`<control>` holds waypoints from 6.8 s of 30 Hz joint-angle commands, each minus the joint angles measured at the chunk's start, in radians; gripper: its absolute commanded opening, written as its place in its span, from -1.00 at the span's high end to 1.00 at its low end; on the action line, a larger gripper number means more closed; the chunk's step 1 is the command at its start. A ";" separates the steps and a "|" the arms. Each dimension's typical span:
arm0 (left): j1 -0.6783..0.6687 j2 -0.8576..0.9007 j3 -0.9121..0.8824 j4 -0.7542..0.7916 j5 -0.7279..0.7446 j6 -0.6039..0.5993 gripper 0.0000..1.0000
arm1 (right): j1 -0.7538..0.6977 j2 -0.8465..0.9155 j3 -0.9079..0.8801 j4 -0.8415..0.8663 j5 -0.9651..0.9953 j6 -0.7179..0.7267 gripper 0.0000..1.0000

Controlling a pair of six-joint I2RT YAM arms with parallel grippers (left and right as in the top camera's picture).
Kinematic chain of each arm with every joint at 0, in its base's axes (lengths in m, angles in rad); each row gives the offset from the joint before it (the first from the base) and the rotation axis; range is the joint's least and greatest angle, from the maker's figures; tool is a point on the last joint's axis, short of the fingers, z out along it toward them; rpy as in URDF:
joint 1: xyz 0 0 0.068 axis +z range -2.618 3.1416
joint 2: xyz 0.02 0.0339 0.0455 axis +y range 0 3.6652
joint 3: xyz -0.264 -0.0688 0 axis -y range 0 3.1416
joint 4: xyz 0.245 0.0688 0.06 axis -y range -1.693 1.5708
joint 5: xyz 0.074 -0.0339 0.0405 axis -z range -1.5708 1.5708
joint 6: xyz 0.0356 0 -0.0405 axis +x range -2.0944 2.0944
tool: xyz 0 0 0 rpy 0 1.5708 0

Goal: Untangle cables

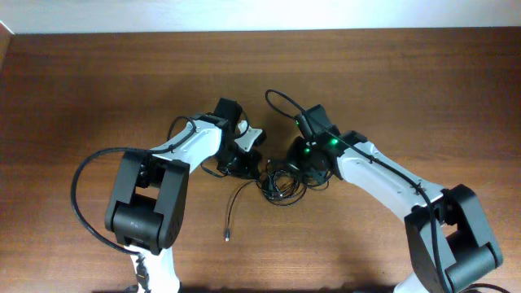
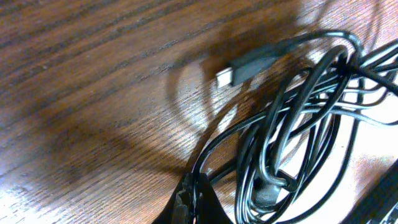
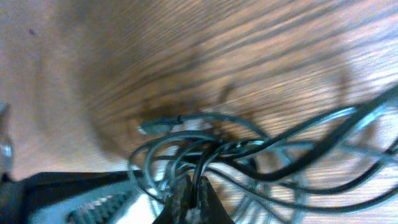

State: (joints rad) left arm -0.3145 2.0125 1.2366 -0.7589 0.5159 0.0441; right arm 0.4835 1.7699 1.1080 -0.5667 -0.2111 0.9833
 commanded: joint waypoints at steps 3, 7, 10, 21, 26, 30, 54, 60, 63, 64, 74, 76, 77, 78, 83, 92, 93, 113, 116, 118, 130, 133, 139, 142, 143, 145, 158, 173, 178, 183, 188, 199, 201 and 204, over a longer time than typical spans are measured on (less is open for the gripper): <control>0.060 0.018 0.008 -0.005 0.061 -0.006 1.00 | -0.124 -0.012 -0.005 -0.209 -0.025 -0.264 0.92; 0.100 0.018 0.008 -0.019 0.107 0.022 1.00 | -0.156 -0.011 -0.006 -0.311 0.005 -0.397 0.92; 0.100 0.017 0.014 -0.020 0.117 0.024 1.00 | -0.156 -0.011 -0.010 -0.348 0.085 -0.404 0.92; 0.083 -0.027 0.124 -0.053 0.101 0.016 0.52 | -0.156 -0.011 -0.010 -0.385 0.090 -0.430 0.60; 0.012 -0.027 0.124 -0.092 0.101 0.016 0.67 | -0.159 -0.011 0.039 -0.356 -0.112 -0.586 0.53; -0.035 -0.027 0.124 -0.128 0.100 0.016 0.64 | -0.158 -0.011 0.075 -0.298 -0.107 -0.615 0.39; -0.058 0.050 0.052 -0.046 0.040 -0.022 0.62 | -0.069 0.119 0.068 -0.148 -0.069 -0.842 0.21; -0.058 0.050 0.024 -0.034 0.045 -0.021 0.65 | -0.069 0.152 0.069 -0.092 -0.070 -0.842 0.60; -0.058 0.050 0.024 -0.029 0.076 0.014 0.86 | -0.074 0.149 0.079 -0.088 -0.171 -0.858 0.92; -0.058 0.050 0.024 -0.019 0.094 0.017 1.00 | -0.079 0.142 0.093 -0.104 -0.263 -0.903 0.92; 0.029 0.050 0.022 -0.006 0.073 0.003 1.00 | -0.164 0.037 0.119 -0.190 -0.468 -1.003 0.92; 0.037 0.050 0.019 -0.008 -0.024 -0.061 1.00 | -0.172 0.037 0.119 -0.184 -0.519 -1.003 0.92; 0.038 0.050 0.017 -0.008 -0.050 -0.083 1.00 | -0.179 0.037 0.119 -0.177 -0.542 -1.002 0.92; 0.040 0.050 0.015 -0.008 -0.054 -0.086 1.00 | -0.188 0.037 0.119 -0.173 -0.544 -1.001 0.92; 0.040 0.050 0.014 -0.008 -0.095 -0.123 1.00 | -0.262 0.037 0.119 -0.236 -0.383 -0.888 0.92; 0.040 0.050 0.014 -0.009 -0.087 -0.124 1.00 | -0.281 0.037 0.021 -0.299 0.041 -0.632 0.92; 0.040 0.050 0.014 -0.009 -0.086 -0.124 1.00 | -0.281 0.037 -0.006 -0.273 0.043 -0.626 0.92; 0.040 0.050 0.014 0.000 -0.043 -0.118 1.00 | -0.108 0.006 0.111 -0.039 -0.136 -0.935 0.53; 0.040 0.050 0.014 0.004 -0.015 -0.096 1.00 | -0.050 0.010 0.042 0.100 -0.137 -0.935 0.53; 0.040 0.050 0.014 0.006 -0.015 -0.096 1.00 | -0.038 0.019 0.020 0.145 -0.137 -0.935 0.53; 0.040 0.050 0.014 0.012 -0.014 -0.096 1.00 | -0.011 0.164 -0.011 0.333 -0.137 -0.935 0.28; 0.040 0.050 0.014 0.013 -0.014 -0.096 1.00 | -0.011 0.174 -0.011 0.340 -0.137 -0.935 0.20; 0.040 0.050 0.014 0.014 -0.015 -0.096 1.00 | -0.011 0.185 -0.013 0.309 -0.137 -0.935 0.23; 0.040 0.050 0.014 0.014 -0.006 -0.096 1.00 | -0.011 0.188 -0.013 0.309 -0.136 -0.935 0.46; 0.040 0.050 0.014 0.014 -0.003 -0.096 1.00 | -0.011 0.199 -0.013 0.310 -0.137 -0.935 0.49; 0.040 0.050 0.014 0.014 -0.003 -0.097 1.00 | -0.011 0.216 -0.013 0.314 -0.137 -0.935 0.51; 0.041 0.050 0.014 0.014 0.000 -0.097 1.00 | -0.069 0.127 -0.012 0.309 -0.191 -0.755 0.92; 0.040 0.050 0.014 0.014 0.000 -0.096 1.00 | -0.219 0.051 0.027 -0.010 0.002 -0.600 0.92; 0.040 0.050 0.014 0.014 0.000 -0.097 1.00 | -0.298 0.022 0.041 -0.163 0.084 -0.600 0.92; 0.040 0.050 0.014 0.008 0.004 -0.097 1.00 | -0.328 0.023 0.040 -0.327 0.161 -0.605 0.83; 0.040 0.050 0.014 -0.003 0.004 -0.097 0.99 | -0.335 0.022 0.085 -0.427 0.138 -0.609 0.67; 0.040 0.050 0.014 0.000 0.003 -0.097 1.00 | -0.306 0.023 0.282 -0.500 -0.321 -0.845 0.20; 0.040 0.050 0.014 0.000 0.002 -0.096 1.00 | -0.262 0.027 0.282 -0.369 -0.316 -0.849 0.16; 0.041 0.050 0.014 0.000 -0.002 -0.096 1.00 | -0.210 0.045 0.282 -0.225 -0.270 -0.849 0.16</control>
State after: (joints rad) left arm -0.2783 2.0472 1.2655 -0.7586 0.5568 -0.0574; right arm 0.2245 1.8091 1.3785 -0.8623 -0.4850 0.1524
